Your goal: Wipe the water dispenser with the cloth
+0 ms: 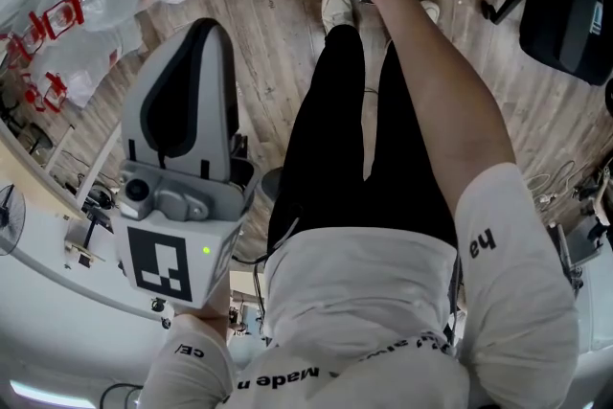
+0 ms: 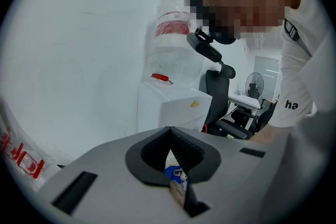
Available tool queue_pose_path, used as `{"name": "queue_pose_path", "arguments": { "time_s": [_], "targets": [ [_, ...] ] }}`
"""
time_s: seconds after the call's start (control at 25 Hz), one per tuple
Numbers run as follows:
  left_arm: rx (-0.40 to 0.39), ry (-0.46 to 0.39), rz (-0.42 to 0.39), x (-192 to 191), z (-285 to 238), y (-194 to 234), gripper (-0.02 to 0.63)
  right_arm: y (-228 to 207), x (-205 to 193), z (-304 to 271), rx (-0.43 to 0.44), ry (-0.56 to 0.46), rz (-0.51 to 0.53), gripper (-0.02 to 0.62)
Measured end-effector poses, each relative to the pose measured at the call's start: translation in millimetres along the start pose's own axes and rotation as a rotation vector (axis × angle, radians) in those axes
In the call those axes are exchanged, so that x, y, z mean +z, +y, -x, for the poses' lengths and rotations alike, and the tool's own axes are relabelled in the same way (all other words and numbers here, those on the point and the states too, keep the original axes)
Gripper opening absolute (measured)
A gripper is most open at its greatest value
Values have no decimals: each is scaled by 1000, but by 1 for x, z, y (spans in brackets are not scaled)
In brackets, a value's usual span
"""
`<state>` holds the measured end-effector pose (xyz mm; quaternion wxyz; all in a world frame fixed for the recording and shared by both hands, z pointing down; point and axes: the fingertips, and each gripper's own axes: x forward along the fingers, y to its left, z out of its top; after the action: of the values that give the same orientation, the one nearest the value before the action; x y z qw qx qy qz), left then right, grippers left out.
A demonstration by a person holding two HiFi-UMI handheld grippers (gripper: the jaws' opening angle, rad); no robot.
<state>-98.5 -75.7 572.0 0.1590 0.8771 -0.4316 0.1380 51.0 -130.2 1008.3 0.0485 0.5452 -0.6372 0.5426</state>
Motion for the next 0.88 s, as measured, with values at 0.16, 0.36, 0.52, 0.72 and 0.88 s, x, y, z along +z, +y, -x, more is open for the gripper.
{"name": "queue_pose_path", "arguments": {
  "time_s": [0.16, 0.36, 0.52, 0.72, 0.88],
  "targets": [
    [-19, -3, -8, 1, -7, -11, 18, -19, 6, 11, -19, -14, -2, 72],
    [-48, 5, -30, 5, -14, -26, 18, -44, 17, 29, -56, -24, -4, 72],
    [-65, -7, -35, 10, -22, -37, 18, -67, 29, 43, -84, -47, -20, 72],
    [-85, 2, -44, 12, -31, -49, 18, -85, 46, 54, -96, -61, -31, 72],
    [-96, -1, -51, 17, -40, -58, 18, -95, 56, 59, -103, -54, -29, 72]
  ]
}}
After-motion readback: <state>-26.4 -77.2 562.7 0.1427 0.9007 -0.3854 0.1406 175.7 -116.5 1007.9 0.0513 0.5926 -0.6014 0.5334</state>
